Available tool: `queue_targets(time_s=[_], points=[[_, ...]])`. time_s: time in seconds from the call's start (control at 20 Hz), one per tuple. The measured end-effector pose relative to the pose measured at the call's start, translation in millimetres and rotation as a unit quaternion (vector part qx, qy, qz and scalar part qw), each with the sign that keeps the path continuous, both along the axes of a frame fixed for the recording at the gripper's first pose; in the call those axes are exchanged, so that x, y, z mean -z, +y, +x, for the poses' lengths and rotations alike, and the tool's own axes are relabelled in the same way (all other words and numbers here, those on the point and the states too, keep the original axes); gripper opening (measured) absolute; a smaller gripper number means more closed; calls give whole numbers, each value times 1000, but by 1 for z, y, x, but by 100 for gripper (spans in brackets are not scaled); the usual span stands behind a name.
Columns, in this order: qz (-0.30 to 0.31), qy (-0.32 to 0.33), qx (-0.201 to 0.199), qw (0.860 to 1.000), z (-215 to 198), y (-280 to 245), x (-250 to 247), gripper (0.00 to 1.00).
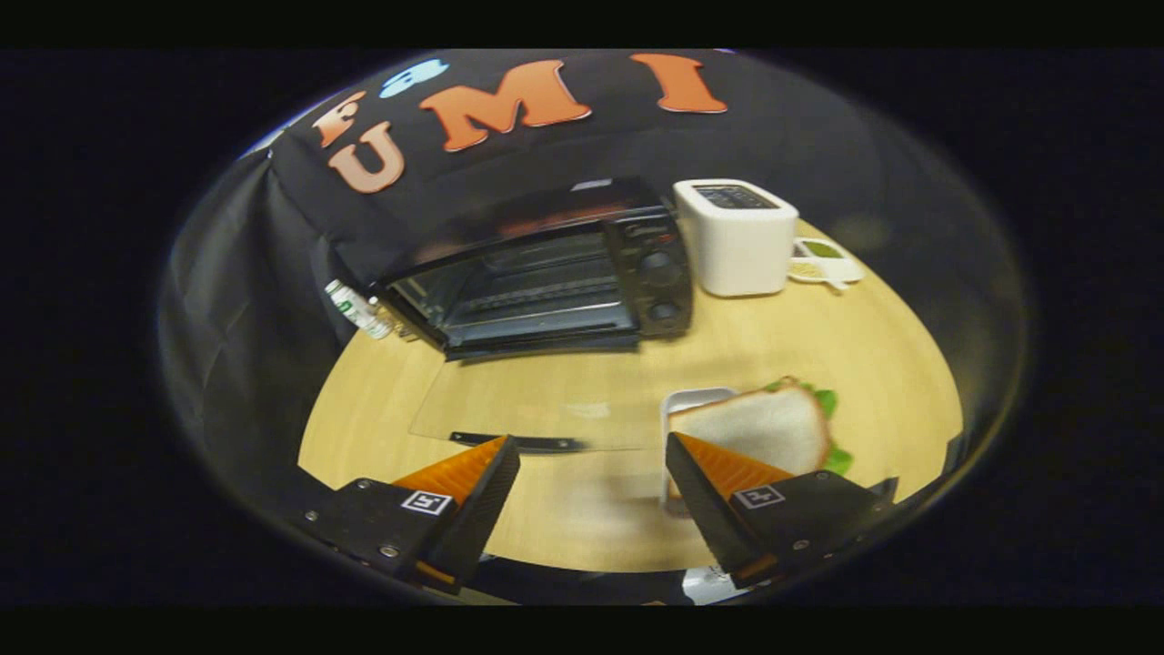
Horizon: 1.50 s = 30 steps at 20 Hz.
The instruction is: Open the toaster oven, put the food inside, and close the toaster oven door.
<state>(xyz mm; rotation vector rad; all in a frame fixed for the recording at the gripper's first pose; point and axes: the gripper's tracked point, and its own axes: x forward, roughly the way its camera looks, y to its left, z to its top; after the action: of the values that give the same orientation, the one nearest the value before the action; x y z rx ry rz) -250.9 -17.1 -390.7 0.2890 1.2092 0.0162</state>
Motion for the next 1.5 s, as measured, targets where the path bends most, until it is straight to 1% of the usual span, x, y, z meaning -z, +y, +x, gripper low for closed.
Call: queue_targets(time_s=[0.1,0.25,0.4,0.55,0.7,0.9,1.0,1.05,1.1,1.15,1.35,1.5], points=[[-16,-4,15,1000,4,-31,-9,99],[-27,-15,25,999,10,-61,-17,99],[-57,4,24,998,2,-94,5,99],[-35,37,29,998,-8,-102,34,98],[13,71,47,996,-17,-96,57,95],[78,92,69,990,-20,-81,73,78],[108,100,83,986,-19,-74,75,66],[122,110,95,982,-19,-73,73,56],[128,114,102,980,-20,-72,71,54],[130,106,106,980,-16,-71,67,49],[134,79,126,980,1,-71,47,36],[158,42,138,977,23,-63,18,35]])
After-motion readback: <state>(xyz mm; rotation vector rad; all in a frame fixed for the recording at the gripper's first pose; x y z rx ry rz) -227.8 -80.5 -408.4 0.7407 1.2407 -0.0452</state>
